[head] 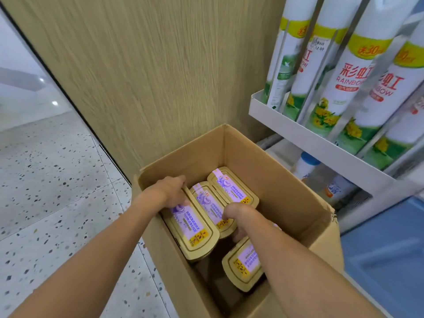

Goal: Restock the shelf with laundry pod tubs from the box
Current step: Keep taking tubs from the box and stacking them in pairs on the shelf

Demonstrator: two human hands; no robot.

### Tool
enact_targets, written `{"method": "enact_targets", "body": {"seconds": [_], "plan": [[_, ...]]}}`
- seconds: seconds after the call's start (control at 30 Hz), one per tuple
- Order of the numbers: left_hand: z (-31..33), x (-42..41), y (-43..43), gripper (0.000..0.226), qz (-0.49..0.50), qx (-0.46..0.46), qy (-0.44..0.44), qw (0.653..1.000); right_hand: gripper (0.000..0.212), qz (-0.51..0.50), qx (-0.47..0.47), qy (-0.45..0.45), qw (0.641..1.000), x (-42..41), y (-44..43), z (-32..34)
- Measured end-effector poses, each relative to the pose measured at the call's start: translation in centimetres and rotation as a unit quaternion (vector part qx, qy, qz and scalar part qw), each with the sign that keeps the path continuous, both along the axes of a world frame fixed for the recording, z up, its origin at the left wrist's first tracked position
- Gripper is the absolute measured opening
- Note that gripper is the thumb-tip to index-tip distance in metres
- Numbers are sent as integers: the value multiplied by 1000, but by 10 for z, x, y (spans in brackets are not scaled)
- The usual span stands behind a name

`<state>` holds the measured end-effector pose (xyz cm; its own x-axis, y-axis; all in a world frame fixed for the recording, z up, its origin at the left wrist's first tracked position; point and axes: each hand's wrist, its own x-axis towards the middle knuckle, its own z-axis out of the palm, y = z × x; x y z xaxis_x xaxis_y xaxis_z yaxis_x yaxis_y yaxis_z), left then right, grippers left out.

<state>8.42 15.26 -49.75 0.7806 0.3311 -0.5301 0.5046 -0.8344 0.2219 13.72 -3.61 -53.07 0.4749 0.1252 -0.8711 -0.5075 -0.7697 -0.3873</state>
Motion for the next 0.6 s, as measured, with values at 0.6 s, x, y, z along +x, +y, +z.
{"method": "enact_targets", "body": {"seconds": [0.6], "plan": [[12,3,6,24,-31,-92,-84,992,11,-202,109,17,973,1,2,-23]]}}
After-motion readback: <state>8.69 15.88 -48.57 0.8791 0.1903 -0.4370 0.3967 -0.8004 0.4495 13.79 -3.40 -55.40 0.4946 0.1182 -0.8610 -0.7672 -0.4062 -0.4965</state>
